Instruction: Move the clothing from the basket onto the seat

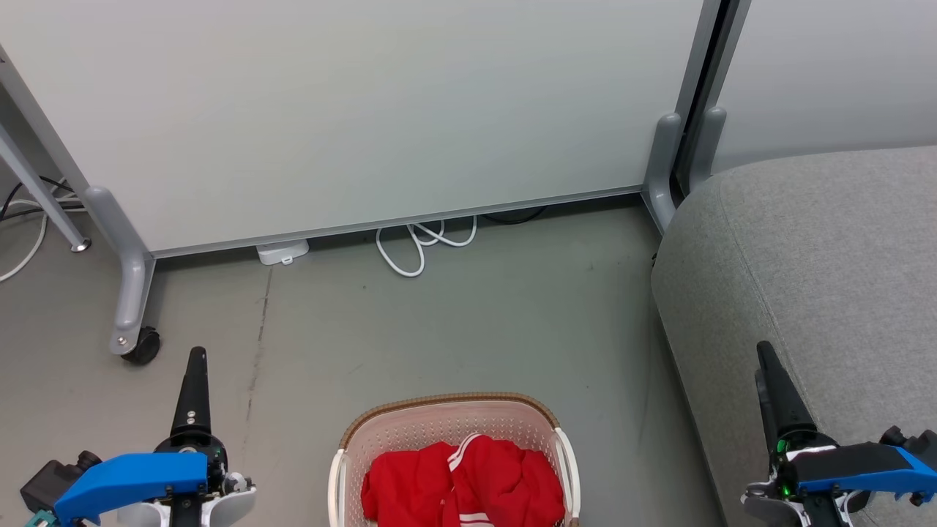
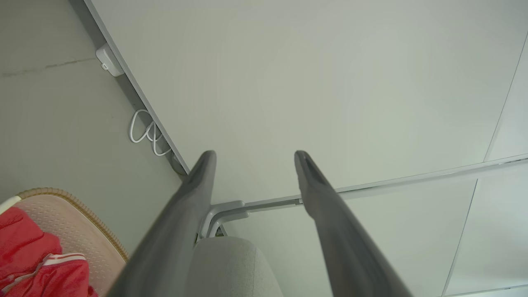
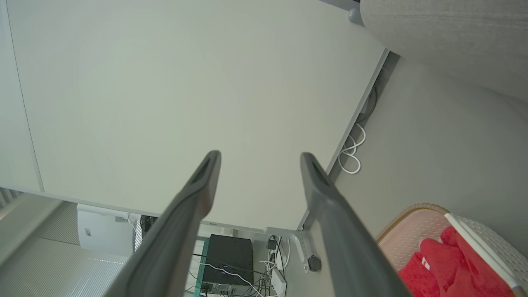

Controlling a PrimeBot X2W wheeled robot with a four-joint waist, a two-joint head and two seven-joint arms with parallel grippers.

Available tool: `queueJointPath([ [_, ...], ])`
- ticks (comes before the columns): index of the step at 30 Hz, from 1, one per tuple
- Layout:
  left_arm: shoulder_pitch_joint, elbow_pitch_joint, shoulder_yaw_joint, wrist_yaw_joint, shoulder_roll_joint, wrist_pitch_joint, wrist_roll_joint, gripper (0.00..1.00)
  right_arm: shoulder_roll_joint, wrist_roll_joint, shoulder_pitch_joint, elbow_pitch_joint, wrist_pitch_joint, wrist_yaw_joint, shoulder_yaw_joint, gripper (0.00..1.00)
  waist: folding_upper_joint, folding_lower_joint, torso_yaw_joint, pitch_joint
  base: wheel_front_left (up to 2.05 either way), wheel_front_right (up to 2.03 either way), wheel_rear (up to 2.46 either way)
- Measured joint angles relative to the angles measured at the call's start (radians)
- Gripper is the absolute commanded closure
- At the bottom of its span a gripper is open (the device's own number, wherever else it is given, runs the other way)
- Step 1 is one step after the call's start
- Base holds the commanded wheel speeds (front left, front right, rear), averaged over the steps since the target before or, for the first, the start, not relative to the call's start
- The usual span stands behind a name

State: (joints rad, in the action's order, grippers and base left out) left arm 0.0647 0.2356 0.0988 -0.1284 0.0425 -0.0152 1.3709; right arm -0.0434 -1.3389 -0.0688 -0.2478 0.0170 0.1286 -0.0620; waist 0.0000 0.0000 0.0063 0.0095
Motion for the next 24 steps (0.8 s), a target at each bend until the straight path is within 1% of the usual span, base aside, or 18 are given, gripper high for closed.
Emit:
queueJointPath([
  [7,0.001,-0.019,-0.007,0.000,0.000,0.028,-0.135,0.00,0.000,0.132,-0.005,0.016,-0.029,0.000,0.019,0.00,0.0000,0.0000,0.003,0.001,0.00,0.00,0.00],
  [8,0.001,-0.019,-0.007,0.000,0.000,0.028,-0.135,0.00,0.000,0.132,-0.005,0.016,-0.029,0.000,0.019,0.00,0.0000,0.0000,0.003,0.001,0.00,0.00,0.00],
  [9,0.002,-0.024,-0.009,0.000,0.000,0.036,-0.176,0.00,0.000,0.178,-0.005,0.022,-0.036,0.000,0.026,0.00,0.0000,0.0000,0.004,0.001,0.00,0.00,0.00],
  [16,0.003,-0.050,-0.031,0.009,0.001,0.062,-0.320,0.00,0.000,0.303,-0.007,0.039,-0.063,0.000,0.051,0.00,0.0000,0.0000,0.007,0.003,0.00,0.00,0.00],
  [18,0.003,-0.052,-0.037,0.012,0.001,0.063,-0.341,0.00,-0.001,0.320,-0.008,0.040,-0.064,0.000,0.053,0.00,0.0000,0.0000,0.008,0.003,0.00,0.00,0.00],
  [19,0.003,-0.056,-0.047,0.015,0.001,0.071,-0.385,0.00,0.000,0.358,-0.008,0.042,-0.072,0.000,0.056,0.00,0.0000,0.0000,0.009,0.003,0.00,0.00,0.00],
  [20,0.003,-0.058,-0.050,0.015,0.001,0.074,-0.409,0.00,-0.001,0.380,-0.008,0.043,-0.076,0.000,0.059,0.00,0.0000,0.0000,0.009,0.003,0.00,0.00,0.00],
  [21,0.003,-0.058,-0.050,0.015,0.001,0.074,-0.409,0.00,-0.001,0.380,-0.008,0.043,-0.076,0.000,0.059,0.00,0.0000,0.0000,0.009,0.003,0.00,0.00,0.00],
  [23,0.003,-0.062,-0.066,0.023,0.001,0.084,-0.477,0.00,-0.001,0.440,-0.009,0.043,-0.082,0.000,0.071,0.00,0.0000,0.0000,0.011,0.004,0.00,0.00,0.00],
  [24,0.003,-0.062,-0.066,0.023,0.001,0.084,-0.477,0.00,-0.001,0.440,-0.009,0.043,-0.082,0.000,0.071,0.00,0.0000,0.0000,0.011,0.004,0.00,0.00,0.00],
])
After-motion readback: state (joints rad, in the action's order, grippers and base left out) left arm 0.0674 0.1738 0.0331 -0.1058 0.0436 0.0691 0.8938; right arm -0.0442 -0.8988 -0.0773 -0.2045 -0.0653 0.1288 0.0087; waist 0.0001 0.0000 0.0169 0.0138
